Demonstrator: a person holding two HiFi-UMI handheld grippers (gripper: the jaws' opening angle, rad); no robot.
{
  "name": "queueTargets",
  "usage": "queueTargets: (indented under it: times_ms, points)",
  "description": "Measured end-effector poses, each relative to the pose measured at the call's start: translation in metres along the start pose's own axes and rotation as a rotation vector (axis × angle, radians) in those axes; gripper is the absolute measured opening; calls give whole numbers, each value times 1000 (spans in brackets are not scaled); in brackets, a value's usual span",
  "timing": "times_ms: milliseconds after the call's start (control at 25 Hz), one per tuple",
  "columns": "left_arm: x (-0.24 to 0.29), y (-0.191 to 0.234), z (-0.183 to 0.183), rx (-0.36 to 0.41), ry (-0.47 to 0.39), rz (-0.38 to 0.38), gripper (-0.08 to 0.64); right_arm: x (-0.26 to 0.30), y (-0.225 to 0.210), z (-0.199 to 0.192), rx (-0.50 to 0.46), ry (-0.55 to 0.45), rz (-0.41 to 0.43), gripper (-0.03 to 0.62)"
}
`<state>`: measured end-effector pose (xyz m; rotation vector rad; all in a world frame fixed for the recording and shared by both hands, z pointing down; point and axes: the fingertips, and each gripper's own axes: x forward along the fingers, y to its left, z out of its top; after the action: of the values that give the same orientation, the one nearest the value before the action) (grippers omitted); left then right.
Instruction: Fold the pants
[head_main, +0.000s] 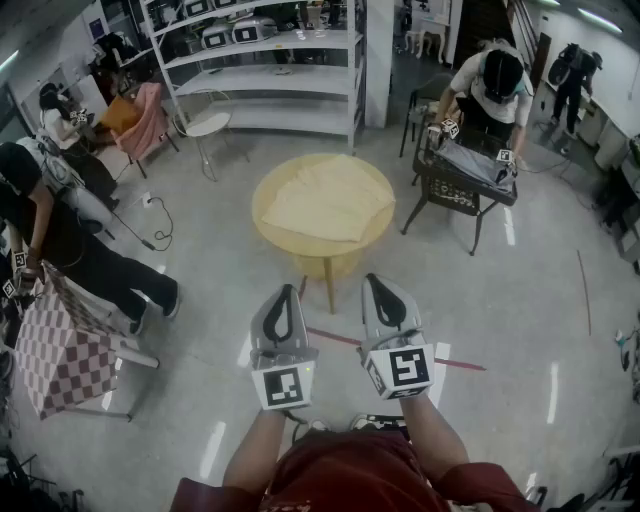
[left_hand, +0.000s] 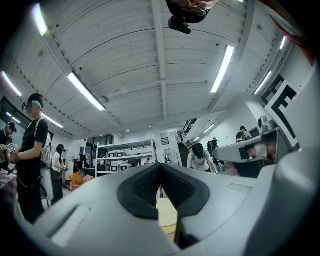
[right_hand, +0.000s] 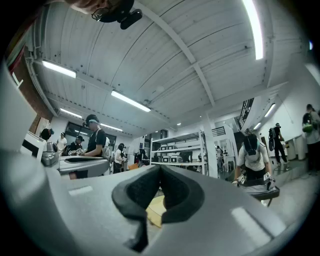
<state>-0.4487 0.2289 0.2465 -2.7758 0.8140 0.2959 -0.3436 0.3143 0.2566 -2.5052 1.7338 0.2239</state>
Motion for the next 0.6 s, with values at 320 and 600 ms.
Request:
queueTargets:
  times_ms: [320, 600]
  points:
    - [-4, -24, 1, -7, -1, 7, 6, -17, -18, -2, -2, 7, -12, 2]
    - [-10, -47, -2, -11, 8, 19, 6, -32, -26, -13, 8, 19, 20, 2]
